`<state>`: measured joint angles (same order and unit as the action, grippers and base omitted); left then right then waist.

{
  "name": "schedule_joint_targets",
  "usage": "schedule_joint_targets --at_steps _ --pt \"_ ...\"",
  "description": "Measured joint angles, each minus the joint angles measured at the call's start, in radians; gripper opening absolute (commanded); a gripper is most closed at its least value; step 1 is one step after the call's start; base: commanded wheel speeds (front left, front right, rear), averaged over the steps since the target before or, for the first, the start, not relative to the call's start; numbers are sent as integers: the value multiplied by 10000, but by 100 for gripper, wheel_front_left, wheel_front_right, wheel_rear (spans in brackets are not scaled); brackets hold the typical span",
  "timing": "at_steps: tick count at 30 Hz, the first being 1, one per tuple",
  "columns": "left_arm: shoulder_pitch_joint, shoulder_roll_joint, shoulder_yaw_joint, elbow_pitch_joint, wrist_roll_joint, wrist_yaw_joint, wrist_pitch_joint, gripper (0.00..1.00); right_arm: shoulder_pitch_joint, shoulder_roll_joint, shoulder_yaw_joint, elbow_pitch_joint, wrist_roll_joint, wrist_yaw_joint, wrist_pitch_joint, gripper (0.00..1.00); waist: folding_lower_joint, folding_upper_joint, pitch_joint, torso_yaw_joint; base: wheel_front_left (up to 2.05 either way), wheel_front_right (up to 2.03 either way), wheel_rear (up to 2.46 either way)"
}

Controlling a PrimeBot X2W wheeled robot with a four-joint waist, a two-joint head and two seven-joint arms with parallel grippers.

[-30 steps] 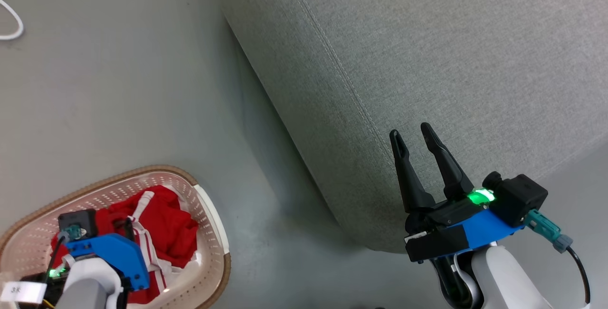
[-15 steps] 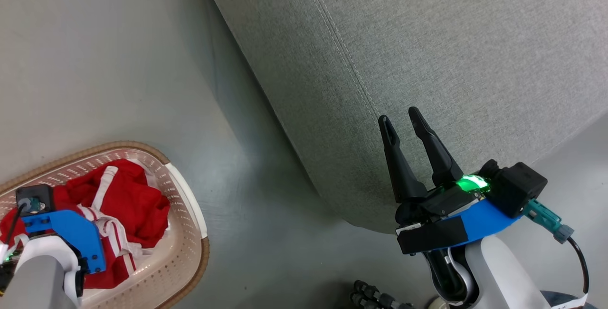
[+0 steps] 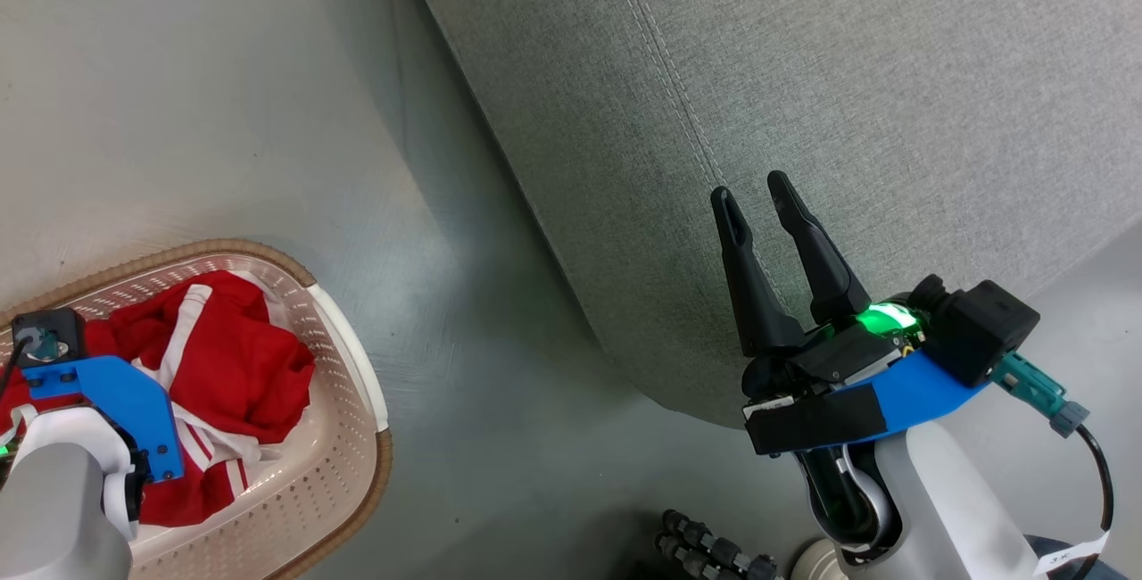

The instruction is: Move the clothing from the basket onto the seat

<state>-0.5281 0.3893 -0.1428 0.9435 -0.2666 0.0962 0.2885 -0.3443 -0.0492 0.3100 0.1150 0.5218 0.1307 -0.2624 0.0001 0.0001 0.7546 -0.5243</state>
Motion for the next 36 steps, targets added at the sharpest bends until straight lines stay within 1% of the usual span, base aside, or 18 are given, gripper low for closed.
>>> schedule_joint_targets --at_steps 6,14,20,29,33,36 --pt "-115 -104 -71 -15 -90 -121 -144 0 -76 0 -4 50 -86 -2 0 100 0 0 -183 163 0 0 0" --pt "-402 -543 -230 449 -301 -368 -418 0 -112 0 -140 221 -543 0 0 100 -1 0 -767 638 0 0 0" --pt "-534 -1290 -449 1149 -470 -777 -859 0 -49 4 -466 573 -1333 0 0 100 -2 0 -1837 1449 0 0 0" --pt "-675 -2426 -945 2161 -529 -1618 -1843 0 678 2 -1135 1300 -2869 -2 0 100 -5 1 -3885 2953 0 0 0" --pt "-627 -2786 -1206 2410 -589 -1969 -2470 0 1051 0 -1419 1578 -3452 0 0 100 -5 0 -4713 3554 0 0 0" --pt "-566 -2963 -1425 2445 -598 -2123 -2974 0 1309 4 -1584 1695 -3720 0 6 100 -4 0 -5225 3900 0 0 0"
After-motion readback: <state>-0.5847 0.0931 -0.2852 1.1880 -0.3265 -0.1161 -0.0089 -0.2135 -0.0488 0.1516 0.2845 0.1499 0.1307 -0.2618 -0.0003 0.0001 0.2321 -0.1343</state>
